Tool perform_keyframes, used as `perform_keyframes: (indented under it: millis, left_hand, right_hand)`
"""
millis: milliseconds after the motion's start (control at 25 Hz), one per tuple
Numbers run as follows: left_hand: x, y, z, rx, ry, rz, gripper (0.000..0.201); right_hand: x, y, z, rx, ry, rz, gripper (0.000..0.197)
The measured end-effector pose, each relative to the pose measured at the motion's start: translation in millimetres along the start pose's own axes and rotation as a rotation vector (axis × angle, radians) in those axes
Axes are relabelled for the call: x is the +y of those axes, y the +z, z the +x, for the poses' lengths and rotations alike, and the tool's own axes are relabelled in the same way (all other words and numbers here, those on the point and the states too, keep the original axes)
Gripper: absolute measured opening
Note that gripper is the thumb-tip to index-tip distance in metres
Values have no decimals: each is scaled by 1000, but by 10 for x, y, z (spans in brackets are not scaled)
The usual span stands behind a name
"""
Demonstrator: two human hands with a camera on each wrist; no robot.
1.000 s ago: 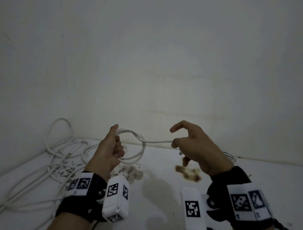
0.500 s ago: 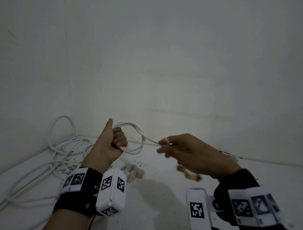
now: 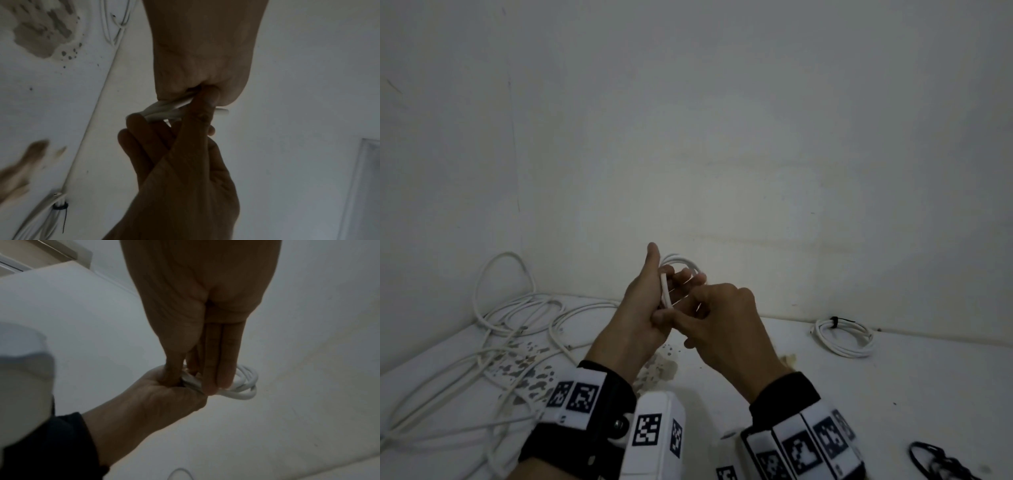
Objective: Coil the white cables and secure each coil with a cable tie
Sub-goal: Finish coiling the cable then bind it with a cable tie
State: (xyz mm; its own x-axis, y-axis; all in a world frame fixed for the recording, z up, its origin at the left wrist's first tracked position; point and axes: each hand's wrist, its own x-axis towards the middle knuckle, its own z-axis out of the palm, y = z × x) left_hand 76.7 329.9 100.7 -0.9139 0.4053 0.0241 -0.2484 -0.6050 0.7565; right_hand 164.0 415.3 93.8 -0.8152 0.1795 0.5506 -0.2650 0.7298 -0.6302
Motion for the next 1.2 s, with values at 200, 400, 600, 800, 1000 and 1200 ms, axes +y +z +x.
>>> perform_keyframes:
  millis: [200,400,600,800,1000,1200]
  left_hand:
    - [-14,42,-55,-138,-81,3,53]
    - [-24,57,-108,-115,-15,330,54]
    - [63,-42,-72,-194,-100,370,74]
    - [125,-44,-81,-220,-143,374,76]
    - [157,-99,-58,-101,-91,470,81]
    - [112,-50,-75,-11,-83,617,89]
  right_hand:
    - [100,-38,20,67,44,95,30]
    - [231,-58,27,-86,59,153,27]
    - [321,-315,107,133,63,37,20]
    - [278,-262,109,-81,390,766,39]
    - [285,-197,87,-160,366,768,44]
    - [326,-259,52,-302,419,667,59]
